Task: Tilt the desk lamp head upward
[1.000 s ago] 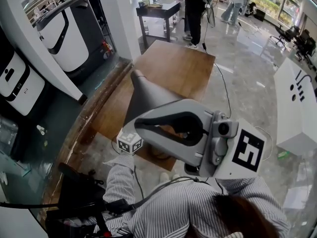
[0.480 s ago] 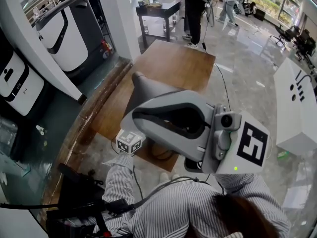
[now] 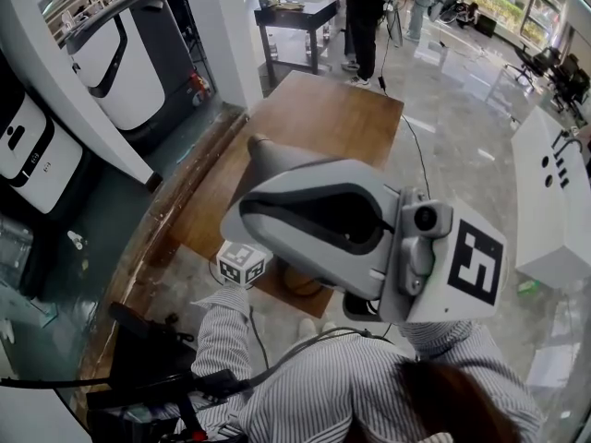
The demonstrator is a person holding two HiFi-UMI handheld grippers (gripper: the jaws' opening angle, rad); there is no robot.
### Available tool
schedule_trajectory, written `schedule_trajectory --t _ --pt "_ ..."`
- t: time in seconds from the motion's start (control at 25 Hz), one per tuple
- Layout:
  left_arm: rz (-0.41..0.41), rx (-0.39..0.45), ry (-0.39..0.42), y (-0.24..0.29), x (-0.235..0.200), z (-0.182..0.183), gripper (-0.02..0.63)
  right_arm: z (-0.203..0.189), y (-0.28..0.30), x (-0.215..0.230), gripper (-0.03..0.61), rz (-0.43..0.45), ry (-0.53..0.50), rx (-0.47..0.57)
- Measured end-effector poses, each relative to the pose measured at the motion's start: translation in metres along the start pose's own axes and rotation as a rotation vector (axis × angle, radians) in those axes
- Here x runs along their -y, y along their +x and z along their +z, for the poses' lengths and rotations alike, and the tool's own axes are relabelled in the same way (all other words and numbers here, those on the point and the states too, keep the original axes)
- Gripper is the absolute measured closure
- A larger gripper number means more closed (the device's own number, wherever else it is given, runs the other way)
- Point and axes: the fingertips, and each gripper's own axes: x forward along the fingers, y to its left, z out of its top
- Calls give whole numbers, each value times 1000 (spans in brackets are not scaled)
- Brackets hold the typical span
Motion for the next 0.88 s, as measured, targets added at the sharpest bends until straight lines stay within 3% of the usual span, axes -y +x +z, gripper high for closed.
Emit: schedule_trajectory --t 0.44,0.68,0.88 --pt "4 -5 -48 -2 2 -1 522 -1 -24 -15 577 -13 -17 30" --pt "56 33 -90 -13 2 7 499 -3 -48 -24 577 -10 -27 47" --pt "122 72 -80 -38 15 30 499 -36 -87 -26 577 7 21 47"
